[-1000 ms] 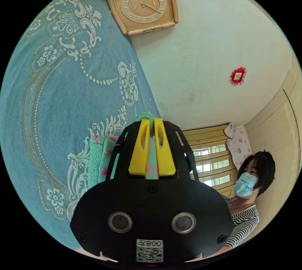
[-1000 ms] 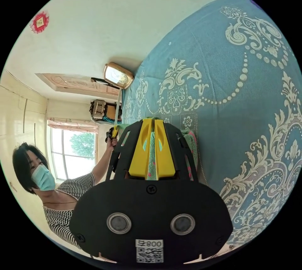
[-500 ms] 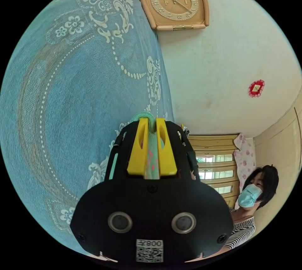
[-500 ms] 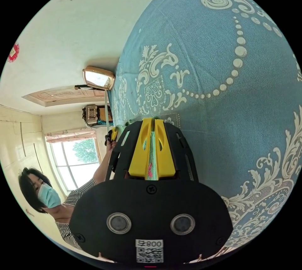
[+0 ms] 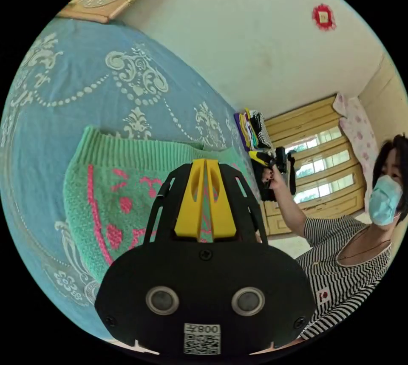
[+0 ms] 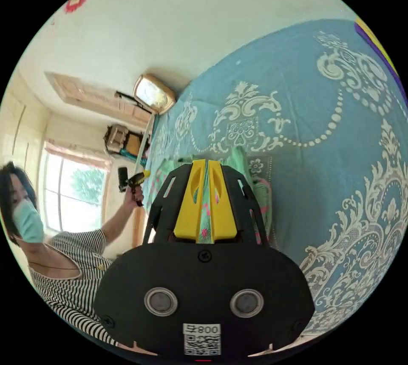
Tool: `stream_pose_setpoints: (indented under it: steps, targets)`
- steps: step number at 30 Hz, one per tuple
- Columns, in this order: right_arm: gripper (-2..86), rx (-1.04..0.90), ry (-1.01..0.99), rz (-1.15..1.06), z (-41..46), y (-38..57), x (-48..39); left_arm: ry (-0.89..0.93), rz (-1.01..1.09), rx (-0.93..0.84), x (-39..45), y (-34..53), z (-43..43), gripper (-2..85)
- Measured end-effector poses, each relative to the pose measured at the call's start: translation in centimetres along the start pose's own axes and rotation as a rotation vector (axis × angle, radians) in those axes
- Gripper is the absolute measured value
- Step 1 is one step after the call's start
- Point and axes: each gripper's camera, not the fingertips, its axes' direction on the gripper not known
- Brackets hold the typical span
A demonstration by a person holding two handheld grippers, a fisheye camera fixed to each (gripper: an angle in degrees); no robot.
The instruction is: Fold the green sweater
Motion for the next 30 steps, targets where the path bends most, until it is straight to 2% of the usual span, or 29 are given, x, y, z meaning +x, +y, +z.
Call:
stream_pose_setpoints:
  steps: [4,7,9,16,21,24,30]
  targets:
    - [0.2,-0.209,0.181,-0.203,9.4,0.2,-7.0,-0.267,0.167,-0.258,4.4,-1.8,9.0,0.4]
    - [0.1,-0.322,0.46,-0.308,16.3,0.6,-9.6,-0.463,0.205,-0.307,5.4,-2.7,12.9,0.3]
    - [0.0,-0.321,0.544,-0.318,19.0,0.5,-9.9,-0.469,0.205,-0.318,5.4,-3.0,14.2,0.2]
    - [0.0,-0.239,0.466,-0.253,20.6,1.0,-10.0,-0.436,0.17,-0.218,6.4,-1.6,15.8,0.0]
    - [0.0,-0.097,0.631,-0.336,19.7,3.9,-12.7,-0.478,0.266,-0.168,9.0,0.6,16.8,0.0]
    - [0.0,-0.189,0.705,-0.338,22.5,4.4,-11.8,-0.584,0.278,-0.254,8.6,1.1,19.2,0.0]
    - [-0.1,-0.213,0.835,-0.419,25.9,5.4,-12.6,-0.605,0.279,-0.225,8.2,1.6,20.2,0.0]
